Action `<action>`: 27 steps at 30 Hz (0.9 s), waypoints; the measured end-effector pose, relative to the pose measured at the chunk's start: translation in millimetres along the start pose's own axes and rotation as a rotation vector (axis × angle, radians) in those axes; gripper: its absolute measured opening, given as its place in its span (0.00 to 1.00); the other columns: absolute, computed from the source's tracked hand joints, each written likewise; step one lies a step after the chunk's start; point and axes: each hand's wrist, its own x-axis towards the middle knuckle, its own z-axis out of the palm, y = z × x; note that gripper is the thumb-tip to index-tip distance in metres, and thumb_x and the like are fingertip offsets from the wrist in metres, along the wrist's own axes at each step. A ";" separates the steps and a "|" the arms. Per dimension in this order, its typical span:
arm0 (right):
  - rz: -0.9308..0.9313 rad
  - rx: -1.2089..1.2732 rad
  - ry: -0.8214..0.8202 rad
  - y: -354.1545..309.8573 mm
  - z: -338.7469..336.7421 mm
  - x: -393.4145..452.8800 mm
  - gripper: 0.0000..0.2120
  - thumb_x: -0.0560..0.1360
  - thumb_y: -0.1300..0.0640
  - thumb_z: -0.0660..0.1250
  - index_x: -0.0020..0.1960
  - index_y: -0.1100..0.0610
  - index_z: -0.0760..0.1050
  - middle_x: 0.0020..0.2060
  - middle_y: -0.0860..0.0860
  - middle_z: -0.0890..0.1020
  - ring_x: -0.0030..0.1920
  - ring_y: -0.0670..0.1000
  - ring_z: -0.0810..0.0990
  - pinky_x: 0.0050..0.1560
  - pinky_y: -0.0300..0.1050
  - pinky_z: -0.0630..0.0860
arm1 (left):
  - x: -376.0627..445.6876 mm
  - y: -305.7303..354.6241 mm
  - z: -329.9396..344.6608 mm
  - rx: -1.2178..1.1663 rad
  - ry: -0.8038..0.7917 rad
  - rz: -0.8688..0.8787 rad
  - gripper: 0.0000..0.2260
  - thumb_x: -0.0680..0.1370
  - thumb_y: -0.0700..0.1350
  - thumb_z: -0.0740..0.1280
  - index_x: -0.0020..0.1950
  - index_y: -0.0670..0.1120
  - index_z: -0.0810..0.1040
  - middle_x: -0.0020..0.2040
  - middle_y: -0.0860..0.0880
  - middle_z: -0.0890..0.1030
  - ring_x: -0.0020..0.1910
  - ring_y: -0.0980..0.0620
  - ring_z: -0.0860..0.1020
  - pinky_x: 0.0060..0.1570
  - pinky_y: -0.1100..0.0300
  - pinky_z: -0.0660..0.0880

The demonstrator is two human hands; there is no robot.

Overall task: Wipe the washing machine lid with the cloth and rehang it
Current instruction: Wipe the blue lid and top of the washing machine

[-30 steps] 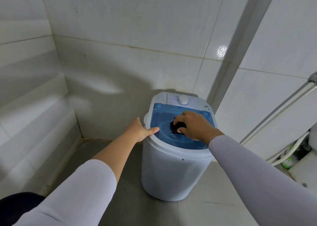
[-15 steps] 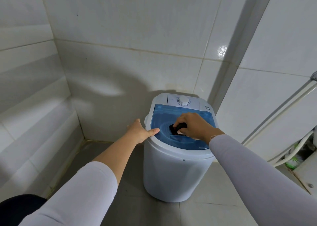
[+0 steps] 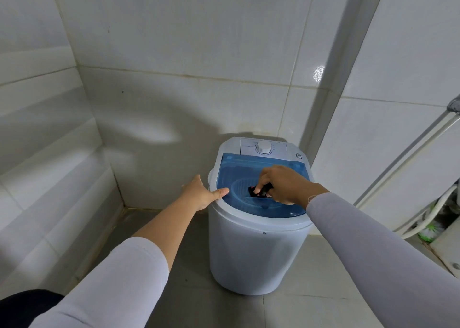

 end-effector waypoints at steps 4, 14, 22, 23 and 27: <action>-0.020 -0.054 -0.004 2.1 1.2 -4.0 0.16 0.75 0.64 0.65 0.59 0.49 0.78 0.58 0.50 0.78 0.56 0.53 0.73 0.59 0.45 0.71 | -0.6 -0.6 0.0 0.008 0.006 0.000 0.48 0.68 0.64 0.70 0.78 0.46 0.50 0.78 0.44 0.58 0.76 0.41 0.58 0.73 0.44 0.61; -0.047 -0.194 -0.037 8.1 -11.6 -4.2 0.16 0.74 0.63 0.65 0.59 0.50 0.78 0.56 0.50 0.78 0.57 0.54 0.73 0.57 0.48 0.74 | 1.3 -0.8 0.7 0.017 0.013 -0.007 0.48 0.68 0.65 0.70 0.78 0.46 0.50 0.78 0.45 0.57 0.76 0.41 0.58 0.73 0.44 0.61; 0.035 -0.085 0.022 19.9 -28.8 -4.8 0.19 0.74 0.67 0.60 0.57 0.49 0.79 0.56 0.53 0.78 0.58 0.56 0.74 0.58 0.45 0.70 | 5.8 -3.2 2.1 0.013 -0.004 -0.007 0.48 0.68 0.66 0.69 0.78 0.46 0.50 0.78 0.45 0.57 0.76 0.42 0.57 0.73 0.44 0.61; 0.036 -0.061 0.058 18.5 -31.5 -3.9 0.19 0.75 0.67 0.60 0.57 0.50 0.79 0.56 0.54 0.78 0.57 0.56 0.74 0.58 0.45 0.70 | 6.5 -3.6 2.3 0.017 -0.005 -0.006 0.49 0.68 0.66 0.69 0.78 0.46 0.50 0.78 0.45 0.57 0.76 0.41 0.58 0.73 0.44 0.61; 0.011 0.049 0.167 7.6 -34.7 2.0 0.16 0.76 0.64 0.60 0.58 0.50 0.79 0.57 0.53 0.78 0.58 0.56 0.74 0.61 0.47 0.70 | 7.9 -4.9 0.8 0.011 -0.010 -0.006 0.49 0.67 0.66 0.69 0.78 0.46 0.50 0.78 0.44 0.57 0.76 0.41 0.58 0.73 0.44 0.61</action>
